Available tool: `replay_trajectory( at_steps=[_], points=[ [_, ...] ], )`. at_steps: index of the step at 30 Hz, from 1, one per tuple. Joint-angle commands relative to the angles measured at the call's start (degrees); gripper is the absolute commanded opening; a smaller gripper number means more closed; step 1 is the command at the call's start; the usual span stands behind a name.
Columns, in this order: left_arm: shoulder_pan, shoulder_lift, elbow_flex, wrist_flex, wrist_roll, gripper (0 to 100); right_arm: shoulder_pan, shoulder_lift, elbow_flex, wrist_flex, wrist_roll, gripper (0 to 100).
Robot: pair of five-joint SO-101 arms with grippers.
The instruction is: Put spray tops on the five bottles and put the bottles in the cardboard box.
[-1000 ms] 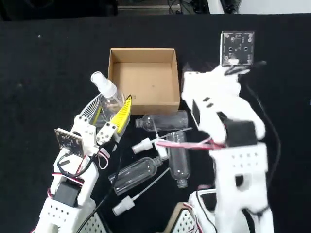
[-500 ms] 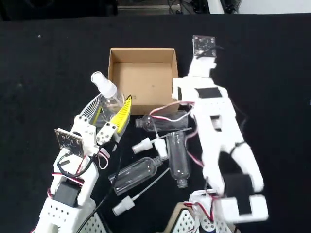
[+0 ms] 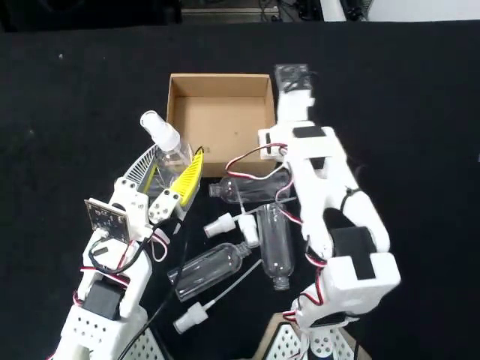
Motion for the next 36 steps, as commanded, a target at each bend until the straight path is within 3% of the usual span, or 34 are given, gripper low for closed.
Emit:
replay_trajectory(
  at_steps=[1, 4, 14, 27, 32, 36],
  points=[
    [0.31, -0.35, 1.27, -0.44, -0.35, 3, -1.67, 0.31, -3.38, -1.14, 6.59, 7.7],
    [0.31, -0.35, 1.27, -0.44, -0.35, 3, -1.58, 1.45, -3.38, -0.88, 9.76, 0.8],
    [0.31, -0.35, 1.27, -0.44, -0.35, 3, 1.58, -1.63, -3.38, 4.40, 18.20, 1.0],
    [0.31, -0.35, 1.27, -0.44, -0.35, 3, 0.53, -2.95, -1.19, 8.18, 28.40, 1.0],
    [0.31, -0.35, 1.27, -0.44, -0.35, 3, -0.79, -5.32, 0.40, 8.18, 28.13, 1.0],
    [0.31, -0.35, 1.27, -0.44, -0.35, 3, 0.09, -6.55, 0.75, 8.62, 22.24, 1.0]
  ],
)
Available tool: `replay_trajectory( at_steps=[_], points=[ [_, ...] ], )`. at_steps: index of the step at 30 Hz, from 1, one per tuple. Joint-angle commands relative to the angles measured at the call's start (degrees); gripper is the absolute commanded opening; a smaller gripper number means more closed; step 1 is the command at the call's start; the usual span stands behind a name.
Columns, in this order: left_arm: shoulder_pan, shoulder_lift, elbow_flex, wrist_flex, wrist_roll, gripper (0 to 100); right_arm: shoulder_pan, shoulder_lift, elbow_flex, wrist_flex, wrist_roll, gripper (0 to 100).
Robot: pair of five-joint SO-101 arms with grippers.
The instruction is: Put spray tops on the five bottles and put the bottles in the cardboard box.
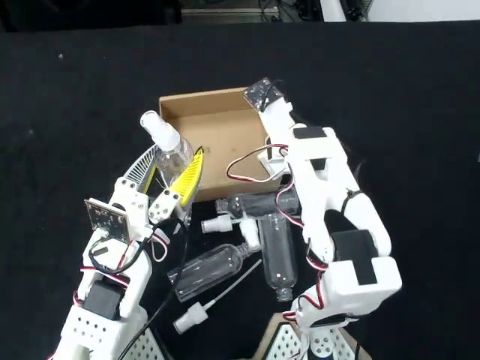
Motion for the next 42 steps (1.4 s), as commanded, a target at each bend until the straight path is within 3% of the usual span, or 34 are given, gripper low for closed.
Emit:
replay_trajectory(
  at_steps=[1, 15, 30, 42],
  points=[
    [0.31, -0.35, 1.27, -0.44, -0.35, 3, 0.35, -4.79, 0.13, 0.79, -6.42, 1.0],
    [0.31, -0.62, 1.27, -0.53, -0.35, 3, 0.26, -5.23, 0.13, 6.33, -25.05, 1.0],
    [0.31, -0.62, 1.27, -0.62, -0.35, 3, -0.18, -15.96, 6.99, 8.88, -25.85, 1.0],
    [0.31, -0.62, 1.27, -0.53, -0.35, 3, -2.73, -15.60, 7.52, 8.97, -25.49, 1.1]
  ],
)
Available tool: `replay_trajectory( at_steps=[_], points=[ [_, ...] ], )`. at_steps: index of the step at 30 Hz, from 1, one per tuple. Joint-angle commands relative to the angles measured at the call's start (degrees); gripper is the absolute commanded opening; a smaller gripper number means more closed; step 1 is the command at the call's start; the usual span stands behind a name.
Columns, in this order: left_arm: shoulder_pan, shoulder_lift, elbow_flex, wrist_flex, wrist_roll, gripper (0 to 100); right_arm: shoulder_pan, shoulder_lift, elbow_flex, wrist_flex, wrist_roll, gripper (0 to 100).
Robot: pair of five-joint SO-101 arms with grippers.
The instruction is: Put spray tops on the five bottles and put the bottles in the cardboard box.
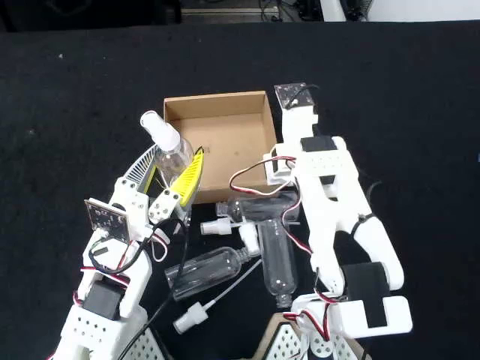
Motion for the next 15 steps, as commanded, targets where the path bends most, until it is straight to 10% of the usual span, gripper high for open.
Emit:
replay_trajectory(
  at_steps=[1, 15],
  points=[
    [0.31, -0.62, 1.27, -0.53, -0.35, 3, -3.52, -2.77, -0.04, 0.09, -0.09, 1.1],
    [0.31, -0.62, 1.27, -0.88, -0.35, 3, -3.87, -6.73, -0.13, 4.04, -3.25, 1.2]
  ],
)
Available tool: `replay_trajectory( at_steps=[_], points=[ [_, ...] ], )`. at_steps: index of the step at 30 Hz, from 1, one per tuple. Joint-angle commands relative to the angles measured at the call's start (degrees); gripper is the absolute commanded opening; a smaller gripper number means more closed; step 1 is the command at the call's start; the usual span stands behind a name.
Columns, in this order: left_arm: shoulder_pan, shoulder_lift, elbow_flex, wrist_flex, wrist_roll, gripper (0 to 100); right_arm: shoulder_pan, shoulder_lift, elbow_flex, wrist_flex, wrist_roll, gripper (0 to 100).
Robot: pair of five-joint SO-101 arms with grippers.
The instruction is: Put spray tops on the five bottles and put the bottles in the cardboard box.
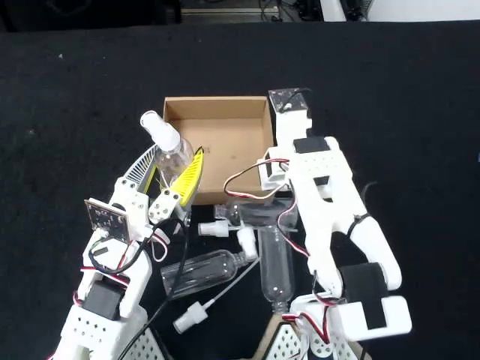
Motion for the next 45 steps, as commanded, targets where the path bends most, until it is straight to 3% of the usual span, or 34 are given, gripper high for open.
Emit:
replay_trajectory(
  at_steps=[1, 4, 9, 17, 28, 45],
  points=[
    [0.22, -0.62, 1.27, -0.97, -0.35, 3, -1.58, -6.29, -0.57, 0.70, -0.44, 1.3],
    [-1.19, -0.35, 1.27, -3.78, -0.44, 3, -1.76, -9.36, -0.75, 0.97, 0.88, 6.3],
    [-10.51, -0.26, 1.27, -11.69, 0.00, 3, -1.93, -17.63, 0.84, 1.93, 1.14, 17.4],
    [-12.53, 3.52, 1.36, -17.76, 0.00, 3, -1.58, -28.26, 15.08, -11.60, 0.97, 17.7],
    [-12.26, 37.27, -3.03, -47.47, 0.00, 3, 3.60, -38.64, 27.12, -24.70, -2.90, 17.7],
    [-9.10, 87.30, -27.82, -64.18, 0.09, 3, 5.01, -38.90, 29.23, -28.57, -2.90, 17.7]
  ],
)
